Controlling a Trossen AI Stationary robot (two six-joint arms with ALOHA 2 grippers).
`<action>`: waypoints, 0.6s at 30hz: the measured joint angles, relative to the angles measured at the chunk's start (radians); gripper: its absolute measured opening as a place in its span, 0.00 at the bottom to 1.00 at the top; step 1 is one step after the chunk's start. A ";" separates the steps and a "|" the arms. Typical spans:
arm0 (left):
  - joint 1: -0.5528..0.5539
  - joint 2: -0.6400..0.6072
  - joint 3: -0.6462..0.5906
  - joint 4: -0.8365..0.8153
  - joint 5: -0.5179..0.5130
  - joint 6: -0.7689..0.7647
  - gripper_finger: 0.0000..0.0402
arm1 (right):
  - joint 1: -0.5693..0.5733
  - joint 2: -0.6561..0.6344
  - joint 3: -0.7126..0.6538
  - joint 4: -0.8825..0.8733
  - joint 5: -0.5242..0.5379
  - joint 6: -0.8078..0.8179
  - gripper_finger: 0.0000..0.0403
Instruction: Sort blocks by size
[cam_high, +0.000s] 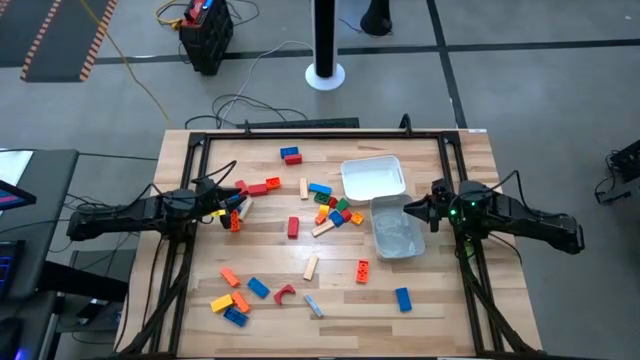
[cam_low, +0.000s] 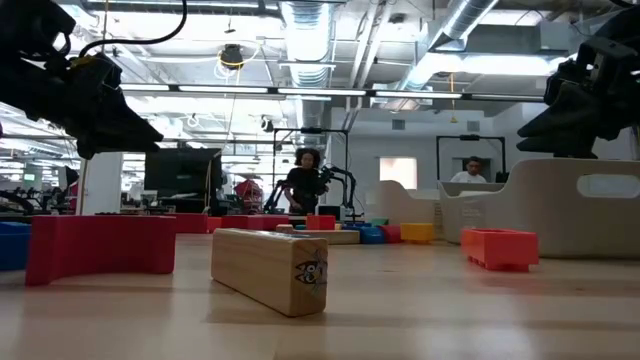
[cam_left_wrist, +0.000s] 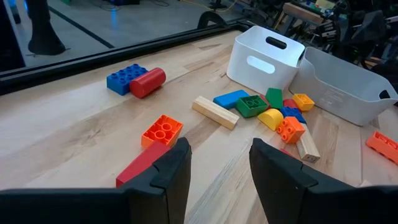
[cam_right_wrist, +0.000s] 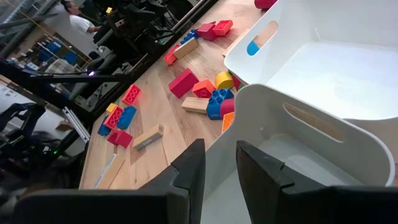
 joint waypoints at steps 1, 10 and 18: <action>0.000 0.000 0.000 0.000 0.000 0.000 0.38 | 0.000 0.000 0.000 0.000 0.000 0.000 0.29; 0.000 0.000 0.000 0.000 0.000 0.000 0.38 | 0.000 0.000 0.000 0.000 0.000 0.000 0.29; 0.000 0.000 -0.004 0.038 -0.002 -0.060 0.38 | 0.000 0.000 0.000 0.000 0.000 0.000 0.29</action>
